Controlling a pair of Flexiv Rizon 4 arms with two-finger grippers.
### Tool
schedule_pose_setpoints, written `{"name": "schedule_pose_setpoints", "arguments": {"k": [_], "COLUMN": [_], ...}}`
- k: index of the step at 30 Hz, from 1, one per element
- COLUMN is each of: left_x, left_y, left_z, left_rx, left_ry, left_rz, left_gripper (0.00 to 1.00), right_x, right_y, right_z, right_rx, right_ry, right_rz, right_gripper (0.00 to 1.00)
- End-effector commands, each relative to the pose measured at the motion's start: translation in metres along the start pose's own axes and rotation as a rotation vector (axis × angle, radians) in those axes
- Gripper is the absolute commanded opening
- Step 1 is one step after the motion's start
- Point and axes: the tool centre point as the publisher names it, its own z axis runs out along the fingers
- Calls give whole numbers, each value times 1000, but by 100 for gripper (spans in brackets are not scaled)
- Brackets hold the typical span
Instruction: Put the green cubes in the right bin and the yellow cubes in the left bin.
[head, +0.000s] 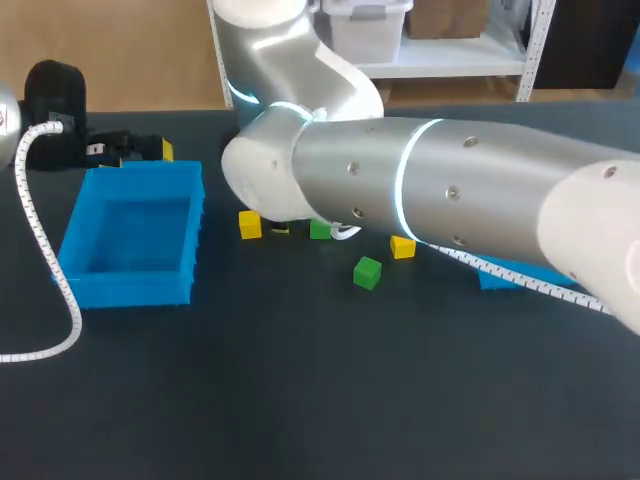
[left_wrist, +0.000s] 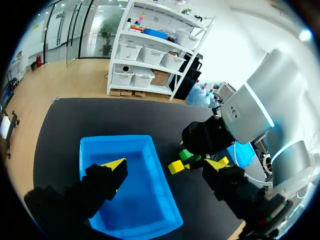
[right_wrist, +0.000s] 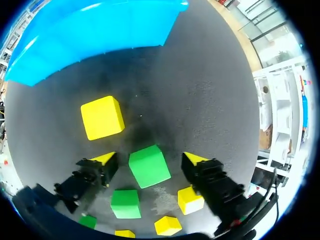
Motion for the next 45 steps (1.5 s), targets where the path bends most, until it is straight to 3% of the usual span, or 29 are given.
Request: {"name": "schedule_pose_setpoints", "arguments": {"k": [1,16,28,35,45], "left_x": [1,1,1,1,1], "left_y": [2,2,2,2,2], "left_z": [0,0,0,0,0], "left_rx": [9,9,9,9,9], "left_ry": [-5,-5,-5,-5,-5], "left_rz": [2,2,2,2,2], "left_gripper": [100,100,100,100,100], "right_x": [2,15,41,73,141], "right_y": [0,-4,-18,-22,-27], "right_z": [1,-17,-99,-127,-129], "right_rx": [-1,34,95,130,132], "right_ry": [-4,-1,-69,-122,-165], "right_rz": [8,74,217,326,501], "right_gripper": [0,0,0,0,0]}}
